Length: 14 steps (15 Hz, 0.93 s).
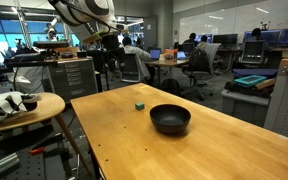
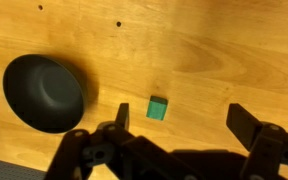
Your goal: Put the green block in the black bowl
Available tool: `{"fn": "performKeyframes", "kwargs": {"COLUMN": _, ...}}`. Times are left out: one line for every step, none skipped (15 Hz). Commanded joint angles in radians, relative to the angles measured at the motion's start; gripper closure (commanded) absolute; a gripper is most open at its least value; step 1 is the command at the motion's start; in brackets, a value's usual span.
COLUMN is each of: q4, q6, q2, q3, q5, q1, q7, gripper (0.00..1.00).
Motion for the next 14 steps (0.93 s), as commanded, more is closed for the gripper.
{"fn": "performKeyframes", "kwargs": {"q4": 0.074, "q6": 0.050, "q2": 0.106, "q3": -0.043, "q5": -0.039, "q1": 0.031, "q7": 0.041, "gripper": 0.00}}
{"fn": "performKeyframes", "kwargs": {"q4": 0.086, "q6": 0.062, "q2": 0.129, "q3": -0.052, "q5": -0.040, "q1": 0.035, "q7": 0.040, "gripper": 0.00}}
{"fn": "performKeyframes", "kwargs": {"q4": 0.101, "q6": 0.075, "q2": 0.155, "q3": -0.061, "q5": -0.043, "q1": 0.041, "q7": 0.044, "gripper": 0.00}}
{"fn": "performKeyframes", "kwargs": {"q4": 0.115, "q6": 0.084, "q2": 0.177, "q3": -0.070, "q5": -0.042, "q1": 0.048, "q7": 0.044, "gripper": 0.00}}
{"fn": "performKeyframes", "kwargs": {"q4": 0.130, "q6": 0.088, "q2": 0.200, "q3": -0.080, "q5": -0.040, "q1": 0.056, "q7": 0.044, "gripper": 0.00}}
{"fn": "performKeyframes", "kwargs": {"q4": 0.145, "q6": 0.091, "q2": 0.224, "q3": -0.090, "q5": -0.037, "q1": 0.064, "q7": 0.042, "gripper": 0.00}}
{"fn": "performKeyframes", "kwargs": {"q4": 0.158, "q6": 0.092, "q2": 0.242, "q3": -0.099, "q5": -0.035, "q1": 0.073, "q7": 0.040, "gripper": 0.00}}
{"fn": "performKeyframes", "kwargs": {"q4": 0.171, "q6": 0.091, "q2": 0.262, "q3": -0.108, "q5": -0.033, "q1": 0.082, "q7": 0.038, "gripper": 0.00}}
{"fn": "performKeyframes", "kwargs": {"q4": 0.182, "q6": 0.093, "q2": 0.279, "q3": -0.116, "q5": -0.032, "q1": 0.091, "q7": 0.037, "gripper": 0.00}}
{"fn": "performKeyframes", "kwargs": {"q4": 0.193, "q6": 0.101, "q2": 0.300, "q3": -0.126, "q5": -0.035, "q1": 0.101, "q7": 0.043, "gripper": 0.00}}
{"fn": "performKeyframes", "kwargs": {"q4": 0.203, "q6": 0.106, "q2": 0.317, "q3": -0.135, "q5": -0.037, "q1": 0.110, "q7": 0.045, "gripper": 0.00}}
{"fn": "performKeyframes", "kwargs": {"q4": 0.214, "q6": 0.110, "q2": 0.336, "q3": -0.144, "q5": -0.036, "q1": 0.118, "q7": 0.046, "gripper": 0.00}}
{"fn": "performKeyframes", "kwargs": {"q4": 0.225, "q6": 0.112, "q2": 0.354, "q3": -0.154, "q5": -0.037, "q1": 0.127, "q7": 0.049, "gripper": 0.00}}
{"fn": "performKeyframes", "kwargs": {"q4": 0.236, "q6": 0.111, "q2": 0.372, "q3": -0.163, "q5": -0.036, "q1": 0.135, "q7": 0.049, "gripper": 0.00}}
